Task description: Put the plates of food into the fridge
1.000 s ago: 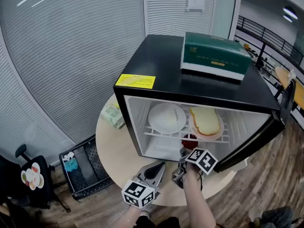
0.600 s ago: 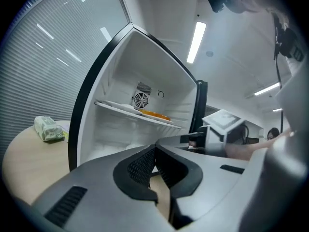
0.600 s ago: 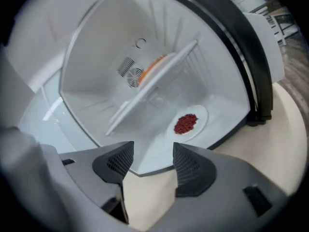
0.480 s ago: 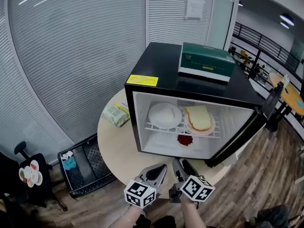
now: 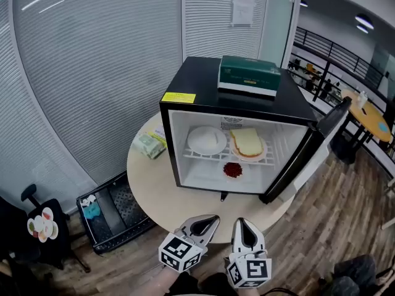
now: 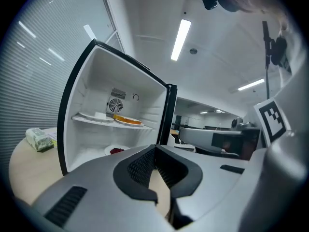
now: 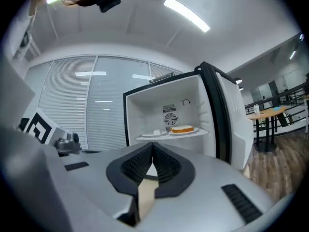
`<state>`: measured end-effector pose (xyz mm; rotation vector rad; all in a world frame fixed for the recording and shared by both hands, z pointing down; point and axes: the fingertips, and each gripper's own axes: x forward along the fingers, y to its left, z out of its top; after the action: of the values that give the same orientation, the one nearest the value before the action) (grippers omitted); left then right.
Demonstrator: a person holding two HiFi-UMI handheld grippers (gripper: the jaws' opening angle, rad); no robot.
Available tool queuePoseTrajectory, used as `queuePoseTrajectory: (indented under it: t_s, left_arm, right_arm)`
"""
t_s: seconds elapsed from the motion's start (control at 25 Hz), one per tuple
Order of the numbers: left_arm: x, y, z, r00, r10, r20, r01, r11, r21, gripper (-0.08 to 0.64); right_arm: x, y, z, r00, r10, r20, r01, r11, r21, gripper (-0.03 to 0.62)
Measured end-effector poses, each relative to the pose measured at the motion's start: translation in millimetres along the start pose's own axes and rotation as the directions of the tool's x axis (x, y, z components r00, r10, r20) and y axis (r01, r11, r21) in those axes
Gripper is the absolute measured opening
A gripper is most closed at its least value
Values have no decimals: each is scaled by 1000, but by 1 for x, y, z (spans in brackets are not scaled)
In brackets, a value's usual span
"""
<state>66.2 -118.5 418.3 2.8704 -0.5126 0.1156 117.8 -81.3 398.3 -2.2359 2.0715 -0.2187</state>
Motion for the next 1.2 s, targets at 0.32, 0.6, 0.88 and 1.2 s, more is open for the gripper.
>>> queuePoseTrajectory:
  t_s: [0.32, 0.6, 0.88, 1.2]
  left_arm:
    - [-26, -18, -18, 999, 34, -22, -33, 999, 12, 5]
    - [-27, -30, -21, 999, 27, -30, -25, 998, 57, 5]
    - [-26, -32, -20, 999, 29, -25, -27, 998, 55, 5]
    - [-25, -35, -26, 999, 21, -36, -19, 998, 51, 5]
  right_arm:
    - [-45, -5, -34, 995, -53, -83, 54, 998, 15, 9]
    - [-53, -7, -36, 994, -66, -92, 65, 998, -11, 9]
    - [-52, -4, -36, 994, -45, -97, 44, 999, -13, 8]
    - [-51, -6, -41, 992, -44, -115, 46, 999, 12, 8]
